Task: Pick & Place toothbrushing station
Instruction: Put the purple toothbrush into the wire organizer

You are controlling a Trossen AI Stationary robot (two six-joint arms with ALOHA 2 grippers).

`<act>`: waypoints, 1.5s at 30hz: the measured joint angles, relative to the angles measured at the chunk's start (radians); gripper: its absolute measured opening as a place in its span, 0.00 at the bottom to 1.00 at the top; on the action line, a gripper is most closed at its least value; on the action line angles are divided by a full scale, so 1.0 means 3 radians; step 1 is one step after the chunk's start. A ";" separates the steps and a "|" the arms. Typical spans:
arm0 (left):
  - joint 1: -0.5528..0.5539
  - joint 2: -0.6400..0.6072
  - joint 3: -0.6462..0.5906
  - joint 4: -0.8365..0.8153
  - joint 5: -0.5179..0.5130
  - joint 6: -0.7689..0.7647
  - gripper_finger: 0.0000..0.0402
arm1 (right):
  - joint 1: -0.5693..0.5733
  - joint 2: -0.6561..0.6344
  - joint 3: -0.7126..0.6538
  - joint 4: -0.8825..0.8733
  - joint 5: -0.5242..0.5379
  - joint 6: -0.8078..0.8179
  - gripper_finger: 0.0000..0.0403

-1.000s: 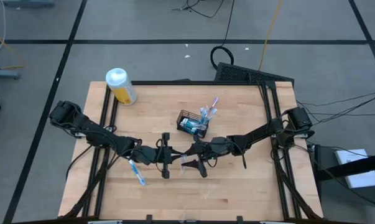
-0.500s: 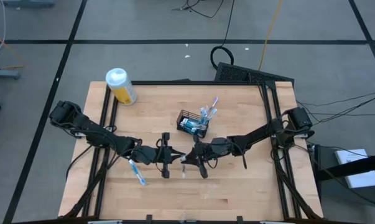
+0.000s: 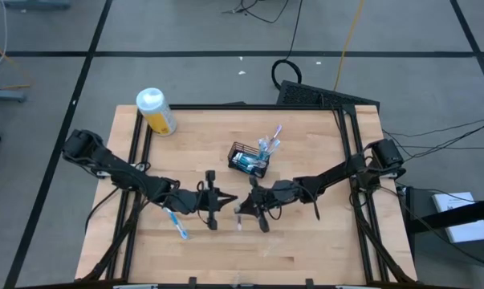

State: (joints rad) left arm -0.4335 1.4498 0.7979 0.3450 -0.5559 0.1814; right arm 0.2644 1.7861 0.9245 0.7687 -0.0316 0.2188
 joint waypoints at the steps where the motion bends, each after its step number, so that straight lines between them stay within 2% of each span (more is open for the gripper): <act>1: 0.0001 -0.0016 0.0001 -0.0001 -0.0003 0.0000 0.04 | 0.0003 0.0003 -0.0001 -0.0009 -0.0004 -0.0009 0.02; 7: -0.0003 -0.0024 0.0001 -0.0054 0.0004 0.0002 0.01 | -0.0002 0.0002 -0.0003 0.0017 0.0006 -0.0019 0.02; 10: 0.0010 -0.0024 0.0001 -0.0179 -0.0085 -0.0006 0.02 | -0.0001 0.0002 -0.0003 0.0027 0.0007 -0.0023 0.02; 16: 0.0010 -0.0088 0.0003 -0.0587 -0.0443 -0.0168 0.18 | 0.0000 -0.0033 -0.0003 -0.0025 0.0116 -0.0124 0.02; 19: 0.0000 -0.0101 0.0003 -0.0813 -0.0477 -0.0247 0.26 | -0.0001 -0.0143 -0.0003 -0.0097 0.0243 -0.0252 0.02; 24: -0.0006 -0.0112 -0.0009 -0.1072 -0.0495 -0.0469 0.35 | -0.0003 -0.0491 -0.0003 -0.0567 0.0589 -0.0584 0.02; 30: -0.0006 -0.0112 -0.0084 -0.1054 -0.0504 -0.0551 0.38 | -0.0011 -0.1005 -0.0001 -0.1102 0.1147 -0.1044 0.02; 34: 0.0004 -0.0112 -0.0198 -0.0831 -0.0505 -0.0563 0.38 | -0.0053 -0.1252 -0.0001 -0.1330 0.1491 -0.1297 0.02; 38: 0.0004 -0.0112 -0.0367 -0.0494 -0.0504 -0.0526 0.38 | -0.0171 -0.1378 -0.0001 -0.1409 0.1518 -0.1418 0.02; 45: 0.0004 -0.0111 -0.0569 -0.0287 -0.0501 -0.0652 0.38 | -0.0382 -0.1524 -0.0001 -0.1506 0.1682 -0.1550 0.02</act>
State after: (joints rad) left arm -0.4324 1.4166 0.6273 0.2590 -0.7063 -0.0141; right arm 0.1497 1.3290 0.9241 0.3169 0.4729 -0.2462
